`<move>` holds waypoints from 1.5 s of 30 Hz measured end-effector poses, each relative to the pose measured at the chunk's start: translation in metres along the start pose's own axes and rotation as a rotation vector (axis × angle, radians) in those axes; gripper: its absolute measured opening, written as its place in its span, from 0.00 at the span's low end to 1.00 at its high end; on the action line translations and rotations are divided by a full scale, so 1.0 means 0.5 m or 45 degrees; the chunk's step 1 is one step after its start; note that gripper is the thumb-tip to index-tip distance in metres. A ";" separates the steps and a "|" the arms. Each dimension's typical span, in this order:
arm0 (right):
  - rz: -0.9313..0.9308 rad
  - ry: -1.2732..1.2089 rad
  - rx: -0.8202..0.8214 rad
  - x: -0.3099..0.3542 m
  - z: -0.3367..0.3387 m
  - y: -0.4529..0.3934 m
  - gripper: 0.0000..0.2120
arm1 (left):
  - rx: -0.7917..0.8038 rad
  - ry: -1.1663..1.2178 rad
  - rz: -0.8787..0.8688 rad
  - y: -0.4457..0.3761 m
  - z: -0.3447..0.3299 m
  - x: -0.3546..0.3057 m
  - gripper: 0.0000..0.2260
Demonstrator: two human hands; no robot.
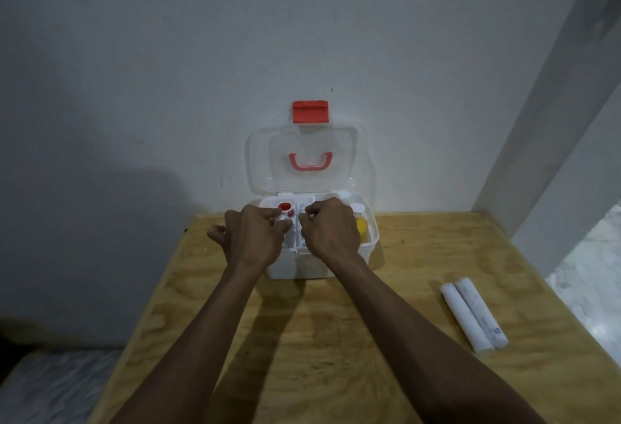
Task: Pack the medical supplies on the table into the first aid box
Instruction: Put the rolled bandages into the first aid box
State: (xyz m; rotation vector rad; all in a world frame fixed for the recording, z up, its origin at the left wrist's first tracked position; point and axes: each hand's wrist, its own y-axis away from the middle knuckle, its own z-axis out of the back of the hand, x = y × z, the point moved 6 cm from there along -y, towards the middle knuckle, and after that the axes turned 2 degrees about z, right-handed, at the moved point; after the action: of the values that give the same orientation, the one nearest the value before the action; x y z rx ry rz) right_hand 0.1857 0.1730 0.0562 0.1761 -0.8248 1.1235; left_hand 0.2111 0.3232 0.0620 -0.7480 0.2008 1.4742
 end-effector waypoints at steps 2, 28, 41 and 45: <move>0.003 0.011 0.012 -0.001 -0.007 -0.001 0.10 | -0.020 -0.016 0.004 0.004 0.002 0.003 0.11; 0.128 -0.136 0.042 0.002 0.016 -0.002 0.16 | 0.030 0.004 0.034 0.027 0.012 0.005 0.14; 0.013 -0.295 -0.179 -0.167 0.282 0.139 0.07 | 0.031 0.613 -0.177 0.203 0.043 -0.136 0.09; -0.138 -0.211 -0.237 -0.298 0.351 0.173 0.08 | 0.210 0.636 -0.194 0.281 -0.037 -0.207 0.11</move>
State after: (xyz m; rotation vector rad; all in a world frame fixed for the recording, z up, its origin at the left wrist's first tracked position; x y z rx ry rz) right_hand -0.0015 0.0135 0.0569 0.1584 -1.0503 0.9331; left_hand 0.0717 0.2165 0.0589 -0.9641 0.6231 1.0919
